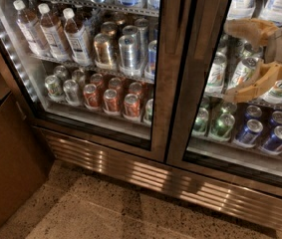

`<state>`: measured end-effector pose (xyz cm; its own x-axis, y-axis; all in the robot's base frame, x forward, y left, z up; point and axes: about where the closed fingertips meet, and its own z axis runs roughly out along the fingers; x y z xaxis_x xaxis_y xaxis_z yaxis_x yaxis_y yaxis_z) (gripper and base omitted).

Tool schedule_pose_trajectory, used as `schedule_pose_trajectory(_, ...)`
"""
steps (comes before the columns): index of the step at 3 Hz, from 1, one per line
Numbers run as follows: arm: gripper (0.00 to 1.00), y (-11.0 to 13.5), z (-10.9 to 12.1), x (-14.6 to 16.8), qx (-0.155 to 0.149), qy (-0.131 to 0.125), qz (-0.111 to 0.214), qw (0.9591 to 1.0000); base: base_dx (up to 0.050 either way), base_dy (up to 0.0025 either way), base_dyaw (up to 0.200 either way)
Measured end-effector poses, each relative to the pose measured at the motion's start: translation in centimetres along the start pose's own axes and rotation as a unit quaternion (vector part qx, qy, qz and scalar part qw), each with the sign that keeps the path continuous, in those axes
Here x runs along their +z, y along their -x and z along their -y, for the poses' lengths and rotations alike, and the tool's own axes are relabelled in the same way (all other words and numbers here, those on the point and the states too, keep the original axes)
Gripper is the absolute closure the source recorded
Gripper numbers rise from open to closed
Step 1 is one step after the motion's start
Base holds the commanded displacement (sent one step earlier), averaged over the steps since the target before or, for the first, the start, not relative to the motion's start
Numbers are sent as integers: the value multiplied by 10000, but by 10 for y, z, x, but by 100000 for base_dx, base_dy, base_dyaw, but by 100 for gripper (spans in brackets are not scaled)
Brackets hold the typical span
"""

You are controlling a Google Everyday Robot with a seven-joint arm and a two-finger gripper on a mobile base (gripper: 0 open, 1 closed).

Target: Open right fridge door

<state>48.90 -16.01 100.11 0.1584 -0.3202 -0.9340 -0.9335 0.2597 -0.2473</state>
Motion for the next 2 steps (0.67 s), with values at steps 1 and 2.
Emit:
schedule_pose_trajectory(1,0,1,3,-6,19,-154,7,9999,0,0,0)
schedule_pose_trajectory(2,0,1,3,-6,18,-153,6,9999,0,0,0)
